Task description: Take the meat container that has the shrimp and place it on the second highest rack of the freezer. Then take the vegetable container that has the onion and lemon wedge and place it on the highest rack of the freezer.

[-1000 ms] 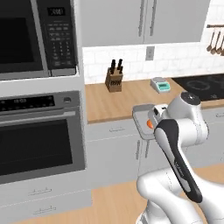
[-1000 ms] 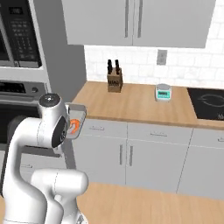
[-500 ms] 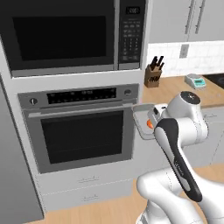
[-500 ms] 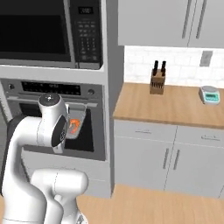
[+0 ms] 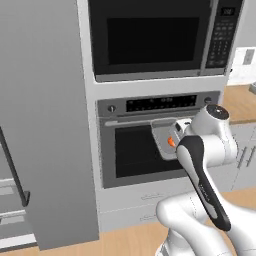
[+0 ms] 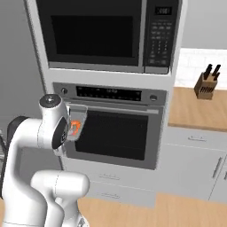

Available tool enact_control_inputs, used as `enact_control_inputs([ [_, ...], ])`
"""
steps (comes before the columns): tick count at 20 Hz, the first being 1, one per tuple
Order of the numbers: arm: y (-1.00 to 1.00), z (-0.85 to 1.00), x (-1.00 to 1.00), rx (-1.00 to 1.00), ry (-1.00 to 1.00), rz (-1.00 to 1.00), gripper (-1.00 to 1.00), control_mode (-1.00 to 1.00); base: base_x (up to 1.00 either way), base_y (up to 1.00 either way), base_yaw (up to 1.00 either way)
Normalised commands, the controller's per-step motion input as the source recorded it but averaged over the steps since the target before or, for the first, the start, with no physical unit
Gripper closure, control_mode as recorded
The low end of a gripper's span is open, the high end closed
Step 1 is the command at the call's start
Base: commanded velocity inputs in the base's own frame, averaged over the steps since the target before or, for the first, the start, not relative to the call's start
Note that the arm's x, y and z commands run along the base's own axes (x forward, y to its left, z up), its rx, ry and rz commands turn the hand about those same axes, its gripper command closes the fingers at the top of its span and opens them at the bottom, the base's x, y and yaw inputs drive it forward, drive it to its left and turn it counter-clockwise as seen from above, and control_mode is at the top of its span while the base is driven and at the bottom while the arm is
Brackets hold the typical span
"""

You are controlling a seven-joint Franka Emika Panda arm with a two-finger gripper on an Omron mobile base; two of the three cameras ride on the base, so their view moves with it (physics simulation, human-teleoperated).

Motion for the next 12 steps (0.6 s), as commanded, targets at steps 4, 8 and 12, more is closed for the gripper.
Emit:
enact_control_inputs([
  [4, 0.0, 0.0, 0.0, 0.0, 0.0, 0.0, 1.0, 1.0, -0.23, 1.0, 0.04],
  [8, 0.0, 0.0, 0.0, 0.0, 0.0, 0.0, 1.0, 1.0, -0.06, 1.0, 0.02],
  [12, 0.0, 0.0, 0.0, 0.0, 0.0, 0.0, 1.0, 1.0, 0.0, 1.0, 0.04],
])
